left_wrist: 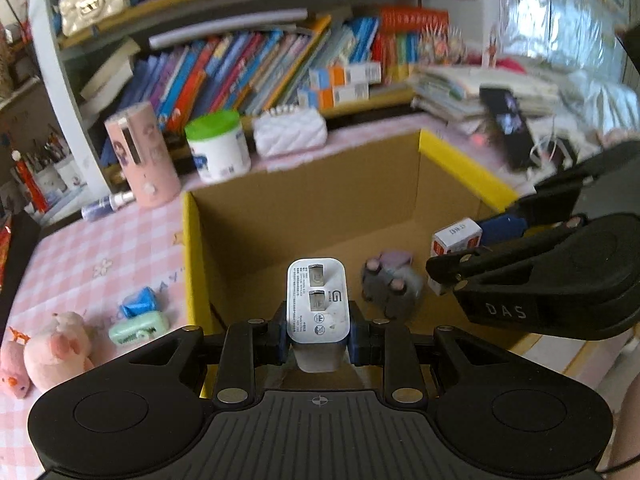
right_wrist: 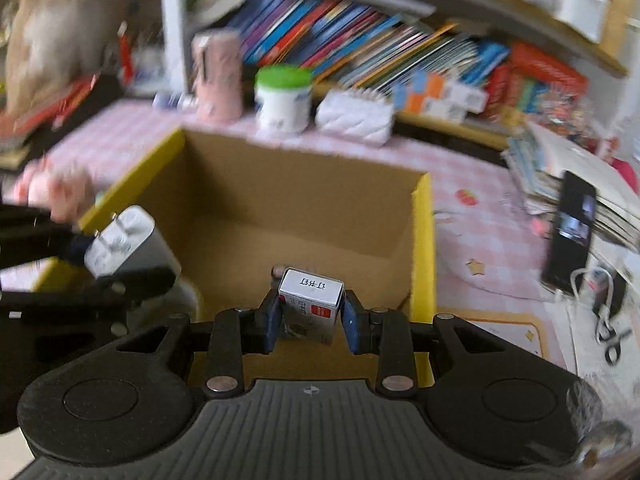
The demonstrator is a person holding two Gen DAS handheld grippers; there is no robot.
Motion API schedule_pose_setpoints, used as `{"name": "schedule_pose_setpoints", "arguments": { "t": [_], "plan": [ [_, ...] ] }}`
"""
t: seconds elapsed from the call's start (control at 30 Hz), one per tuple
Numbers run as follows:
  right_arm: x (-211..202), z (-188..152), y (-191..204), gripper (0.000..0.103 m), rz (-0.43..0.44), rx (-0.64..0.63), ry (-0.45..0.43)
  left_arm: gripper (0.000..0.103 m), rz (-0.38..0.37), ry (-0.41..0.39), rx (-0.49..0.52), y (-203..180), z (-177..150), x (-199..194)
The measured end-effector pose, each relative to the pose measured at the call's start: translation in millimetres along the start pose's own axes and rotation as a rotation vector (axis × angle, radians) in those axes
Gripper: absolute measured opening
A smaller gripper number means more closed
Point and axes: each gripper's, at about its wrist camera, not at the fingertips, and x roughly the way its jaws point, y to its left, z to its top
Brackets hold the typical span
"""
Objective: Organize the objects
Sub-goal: 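Lower the charger and small white box into the yellow box with both tools, then open both tools and withdraw them from the box toward the plush toys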
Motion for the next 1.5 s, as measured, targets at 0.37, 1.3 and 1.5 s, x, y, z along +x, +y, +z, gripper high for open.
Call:
{"name": "schedule_pose_setpoints", "arguments": {
  "t": [0.37,1.3,1.5],
  "plan": [
    [52.5,4.9,4.2,0.030,0.110,-0.187,0.211,0.025,-0.004,0.081,-0.035,-1.4,-0.5,22.7],
    [-38.1,-0.7,-6.3,0.039,-0.026,0.075,-0.064,0.070,0.033,-0.228,-0.132,7.9,-5.5,-74.4],
    [-73.7,-25.7,4.7,0.039,-0.130,0.204,-0.148,0.082,0.045,-0.243,-0.162,14.5,-29.8,-97.2]
  ]
}}
